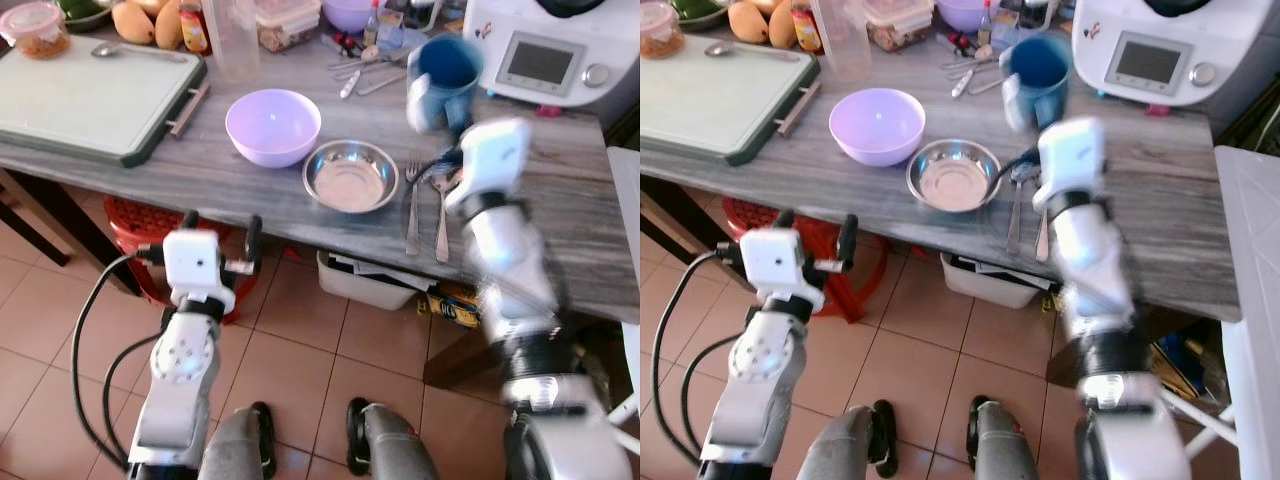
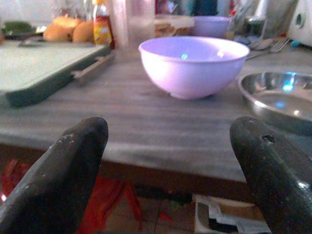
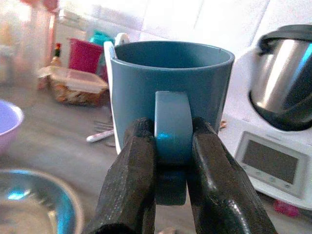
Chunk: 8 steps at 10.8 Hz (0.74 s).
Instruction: Setting the table
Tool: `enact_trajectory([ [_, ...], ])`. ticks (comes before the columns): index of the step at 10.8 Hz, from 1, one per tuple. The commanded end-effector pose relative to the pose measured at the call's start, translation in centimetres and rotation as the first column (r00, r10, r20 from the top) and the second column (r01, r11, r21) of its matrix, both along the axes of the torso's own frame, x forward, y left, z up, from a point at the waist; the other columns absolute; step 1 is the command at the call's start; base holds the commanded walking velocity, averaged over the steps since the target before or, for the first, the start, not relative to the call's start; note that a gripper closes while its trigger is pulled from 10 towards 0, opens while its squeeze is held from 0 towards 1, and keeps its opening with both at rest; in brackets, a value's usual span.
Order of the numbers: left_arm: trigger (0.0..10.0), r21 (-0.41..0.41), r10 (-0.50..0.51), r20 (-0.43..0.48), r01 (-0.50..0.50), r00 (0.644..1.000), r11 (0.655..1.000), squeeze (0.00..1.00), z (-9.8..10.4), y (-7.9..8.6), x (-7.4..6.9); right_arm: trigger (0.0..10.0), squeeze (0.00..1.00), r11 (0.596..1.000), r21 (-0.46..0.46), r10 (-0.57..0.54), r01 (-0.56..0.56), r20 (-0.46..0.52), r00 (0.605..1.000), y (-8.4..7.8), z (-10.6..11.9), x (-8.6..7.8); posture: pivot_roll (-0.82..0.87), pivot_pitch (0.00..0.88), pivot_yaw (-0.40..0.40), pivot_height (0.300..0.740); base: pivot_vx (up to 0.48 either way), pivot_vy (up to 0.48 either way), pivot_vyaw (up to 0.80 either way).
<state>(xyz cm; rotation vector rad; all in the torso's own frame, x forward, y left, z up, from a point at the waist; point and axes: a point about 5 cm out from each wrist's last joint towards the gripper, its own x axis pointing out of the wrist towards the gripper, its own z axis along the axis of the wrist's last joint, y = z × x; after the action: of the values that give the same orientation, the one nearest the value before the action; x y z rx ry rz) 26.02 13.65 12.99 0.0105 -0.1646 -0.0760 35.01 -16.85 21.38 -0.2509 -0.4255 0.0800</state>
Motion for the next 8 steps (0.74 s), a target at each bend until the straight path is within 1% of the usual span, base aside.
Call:
enact_trajectory([
  [1,10.0,-0.005,-0.018,-0.005,0.018,1.0,1.0,0.0,0.2,0.0,-0.3,10.0,0.0,0.999,0.011,0.031,-0.031,0.009,0.999,0.1,0.4,0.3,0.0,0.249,-0.002,0.74,0.0,0.0,0.0],
  [2,10.0,0.005,-0.026,-0.015,0.026,1.0,1.0,0.0,0.1,0.1,-0.7,10.0,0.0,0.997,0.002,0.074,-0.074,0.0,0.997,0.2,0.5,0.7,0.02,0.265,0.004,0.74,0.0,0.0,0.0],
  [3,10.0,0.02,-0.021,-0.035,0.022,0.999,1.0,0.0,0.1,0.6,-1.3,10.0,0.0,0.993,0.003,0.122,-0.122,-0.016,0.992,0.3,0.6,1.5,0.04,0.276,0.009,0.74,0.0,0.0,0.0],
  [5,10.0,0.031,-0.015,-0.047,0.017,0.999,0.999,0.0,0.1,1.2,-1.8,10.0,0.0,0.989,0.008,0.148,-0.148,-0.026,0.989,0.7,0.4,1.8,0.06,0.295,0.026,0.74,0.0,0.0,0.0],
  [7,10.0,0.06,-0.02,-0.065,0.024,0.998,0.998,0.0,0.3,2.0,-2.5,10.0,0.0,0.989,0.015,0.149,-0.149,-0.004,0.989,0.6,1.1,2.5,0.1,0.312,0.051,0.74,0.0,0.0,0.0],
  [8,10.0,0.064,-0.02,-0.067,0.025,0.998,0.998,0.0,0.4,2.1,-2.6,10.0,0.0,0.989,0.015,0.148,-0.148,0.001,0.989,0.6,1.3,2.7,0.11,0.317,0.06,0.74,0.0,0.0,0.0],
])
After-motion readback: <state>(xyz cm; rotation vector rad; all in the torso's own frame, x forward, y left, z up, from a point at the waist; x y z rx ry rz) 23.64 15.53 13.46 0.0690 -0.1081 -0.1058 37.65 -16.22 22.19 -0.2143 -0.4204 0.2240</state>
